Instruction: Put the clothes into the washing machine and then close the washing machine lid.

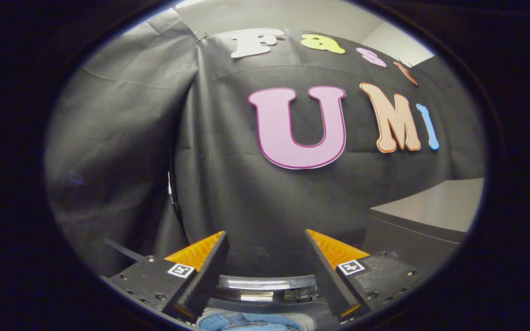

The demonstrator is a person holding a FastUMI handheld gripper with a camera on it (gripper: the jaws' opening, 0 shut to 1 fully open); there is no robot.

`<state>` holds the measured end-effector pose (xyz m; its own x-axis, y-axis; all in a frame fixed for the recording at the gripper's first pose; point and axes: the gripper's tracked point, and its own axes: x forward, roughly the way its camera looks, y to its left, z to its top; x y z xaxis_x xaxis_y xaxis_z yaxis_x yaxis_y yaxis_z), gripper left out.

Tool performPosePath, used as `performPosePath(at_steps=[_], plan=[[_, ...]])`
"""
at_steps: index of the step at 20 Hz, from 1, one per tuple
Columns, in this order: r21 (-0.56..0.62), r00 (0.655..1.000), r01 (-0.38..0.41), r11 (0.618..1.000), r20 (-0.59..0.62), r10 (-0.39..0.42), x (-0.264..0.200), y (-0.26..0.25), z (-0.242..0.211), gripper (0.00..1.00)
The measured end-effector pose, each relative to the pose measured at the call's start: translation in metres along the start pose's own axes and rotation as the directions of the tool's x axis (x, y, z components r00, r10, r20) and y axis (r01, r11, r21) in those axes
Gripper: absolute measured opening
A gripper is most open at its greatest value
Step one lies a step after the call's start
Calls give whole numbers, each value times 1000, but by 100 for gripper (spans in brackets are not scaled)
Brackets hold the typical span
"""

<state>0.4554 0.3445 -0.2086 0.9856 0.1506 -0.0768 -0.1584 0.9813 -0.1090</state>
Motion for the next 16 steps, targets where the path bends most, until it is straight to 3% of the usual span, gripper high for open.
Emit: performPosePath(at_steps=[9,16], plan=[[-24,993,31,999,-113,-34,-34,-6,-39,97],[23,978,36,999,-204,-31,-55,0,-67,97]])
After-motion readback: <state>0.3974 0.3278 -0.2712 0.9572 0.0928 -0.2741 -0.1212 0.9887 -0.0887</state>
